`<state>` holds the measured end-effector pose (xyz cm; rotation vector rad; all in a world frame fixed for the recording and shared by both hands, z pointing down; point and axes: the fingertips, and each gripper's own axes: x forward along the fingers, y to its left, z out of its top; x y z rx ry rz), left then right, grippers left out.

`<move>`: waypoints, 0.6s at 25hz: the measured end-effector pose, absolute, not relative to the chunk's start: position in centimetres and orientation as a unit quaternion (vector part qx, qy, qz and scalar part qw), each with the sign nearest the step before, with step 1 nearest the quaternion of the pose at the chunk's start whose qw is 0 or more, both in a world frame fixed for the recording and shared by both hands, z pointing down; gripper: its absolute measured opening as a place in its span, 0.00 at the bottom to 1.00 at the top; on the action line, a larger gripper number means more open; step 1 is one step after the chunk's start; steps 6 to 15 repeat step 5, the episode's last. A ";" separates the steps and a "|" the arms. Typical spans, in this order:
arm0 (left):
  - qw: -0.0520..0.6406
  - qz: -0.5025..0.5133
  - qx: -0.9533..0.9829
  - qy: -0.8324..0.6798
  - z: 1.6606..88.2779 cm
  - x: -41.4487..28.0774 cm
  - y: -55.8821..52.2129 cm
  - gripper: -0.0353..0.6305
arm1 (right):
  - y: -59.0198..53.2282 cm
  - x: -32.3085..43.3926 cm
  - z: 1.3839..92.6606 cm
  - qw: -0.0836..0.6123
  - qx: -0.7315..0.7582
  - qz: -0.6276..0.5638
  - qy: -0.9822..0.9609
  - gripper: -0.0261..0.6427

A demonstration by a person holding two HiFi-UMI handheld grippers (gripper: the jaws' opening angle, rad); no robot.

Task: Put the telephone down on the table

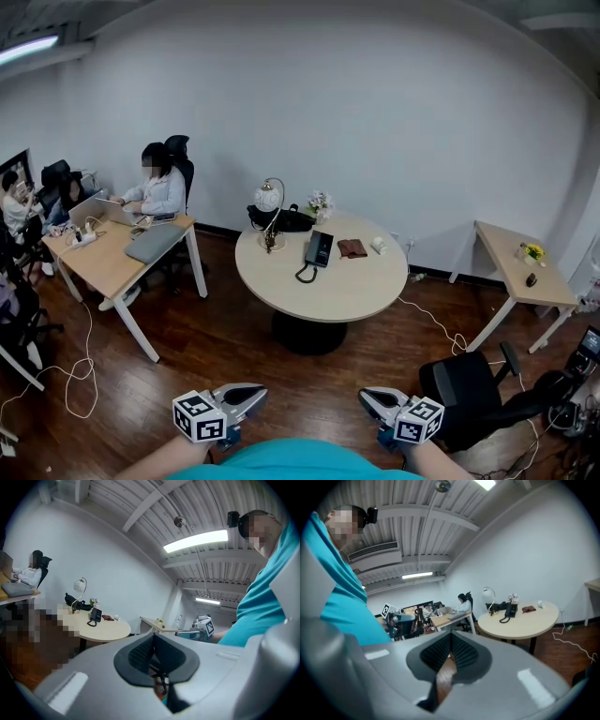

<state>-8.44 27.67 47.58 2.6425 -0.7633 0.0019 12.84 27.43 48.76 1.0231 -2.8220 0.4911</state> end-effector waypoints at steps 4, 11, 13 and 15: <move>0.195 -0.004 0.943 -0.270 47.7 -9.0 27.3 0.06 | 27.3 12.2 49.0 0.050 0.338 0.161 -0.926 0.04; 0.196 -0.005 0.943 -0.269 47.7 -9.1 27.2 0.06 | 27.2 12.0 49.0 0.050 0.339 0.162 -0.926 0.04; 0.196 -0.005 0.943 -0.269 47.7 -9.1 27.2 0.06 | 27.2 12.0 49.0 0.050 0.339 0.162 -0.926 0.04; 0.196 -0.005 0.943 -0.269 47.7 -9.1 27.2 0.06 | 27.2 12.0 49.0 0.050 0.339 0.162 -0.926 0.04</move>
